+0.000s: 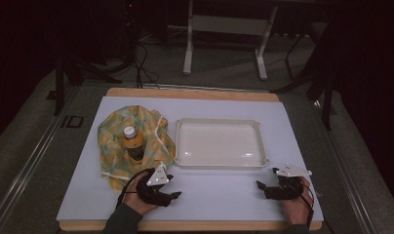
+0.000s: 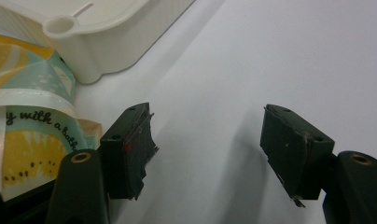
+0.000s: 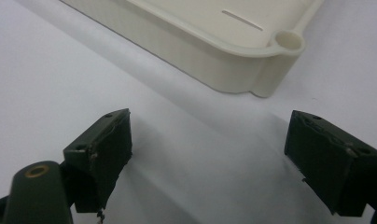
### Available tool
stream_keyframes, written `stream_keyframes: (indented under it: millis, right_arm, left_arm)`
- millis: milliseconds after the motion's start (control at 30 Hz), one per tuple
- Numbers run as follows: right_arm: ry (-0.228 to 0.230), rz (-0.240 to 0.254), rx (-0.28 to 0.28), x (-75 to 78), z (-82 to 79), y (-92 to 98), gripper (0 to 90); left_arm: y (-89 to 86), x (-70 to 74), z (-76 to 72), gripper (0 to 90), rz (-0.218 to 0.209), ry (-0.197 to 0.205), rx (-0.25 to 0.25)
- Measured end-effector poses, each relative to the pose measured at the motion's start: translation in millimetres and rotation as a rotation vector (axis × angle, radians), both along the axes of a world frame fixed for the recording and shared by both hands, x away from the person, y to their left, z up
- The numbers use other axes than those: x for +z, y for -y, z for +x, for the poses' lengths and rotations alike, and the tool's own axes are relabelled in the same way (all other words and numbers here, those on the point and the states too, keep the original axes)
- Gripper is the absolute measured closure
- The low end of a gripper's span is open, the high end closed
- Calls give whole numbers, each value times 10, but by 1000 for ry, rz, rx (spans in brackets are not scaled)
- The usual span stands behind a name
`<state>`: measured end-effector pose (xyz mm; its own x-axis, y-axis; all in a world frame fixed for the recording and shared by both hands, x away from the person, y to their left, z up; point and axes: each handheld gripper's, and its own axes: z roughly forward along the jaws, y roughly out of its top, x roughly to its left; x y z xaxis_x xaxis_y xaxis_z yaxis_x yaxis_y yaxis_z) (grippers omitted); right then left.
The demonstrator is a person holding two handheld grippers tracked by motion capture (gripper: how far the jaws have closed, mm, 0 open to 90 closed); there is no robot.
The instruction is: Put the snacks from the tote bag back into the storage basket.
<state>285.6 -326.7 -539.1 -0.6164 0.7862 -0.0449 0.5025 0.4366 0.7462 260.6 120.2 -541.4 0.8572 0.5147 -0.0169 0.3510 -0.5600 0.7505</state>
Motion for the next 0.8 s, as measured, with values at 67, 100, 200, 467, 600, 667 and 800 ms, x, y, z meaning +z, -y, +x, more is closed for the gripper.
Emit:
stream_keyframes:
  millis: [67,100,200,467,600,667,800]
  right_arm:
    - [7,-5,2,0,-5,-5,146]
    - [9,-5,5,0,-7,-4,146]
    - [25,-7,9,2,-23,-6,158]
    - [44,-7,7,5,-39,-4,176]
    - [51,-2,9,8,-52,-6,176]
    - [57,-3,10,8,-56,-7,175]
    - [69,3,21,12,-71,-1,176]
  left_arm:
    - [10,-2,1,341,8,-1,-4]
    - [10,-2,1,342,8,-1,-4]
    - [24,-1,-1,341,23,0,-8]
    - [17,10,-5,355,19,-8,-19]
    - [36,34,-12,363,27,-7,-28]
    - [40,52,-15,365,29,-7,-29]
    - [45,93,-19,371,45,-10,-44]
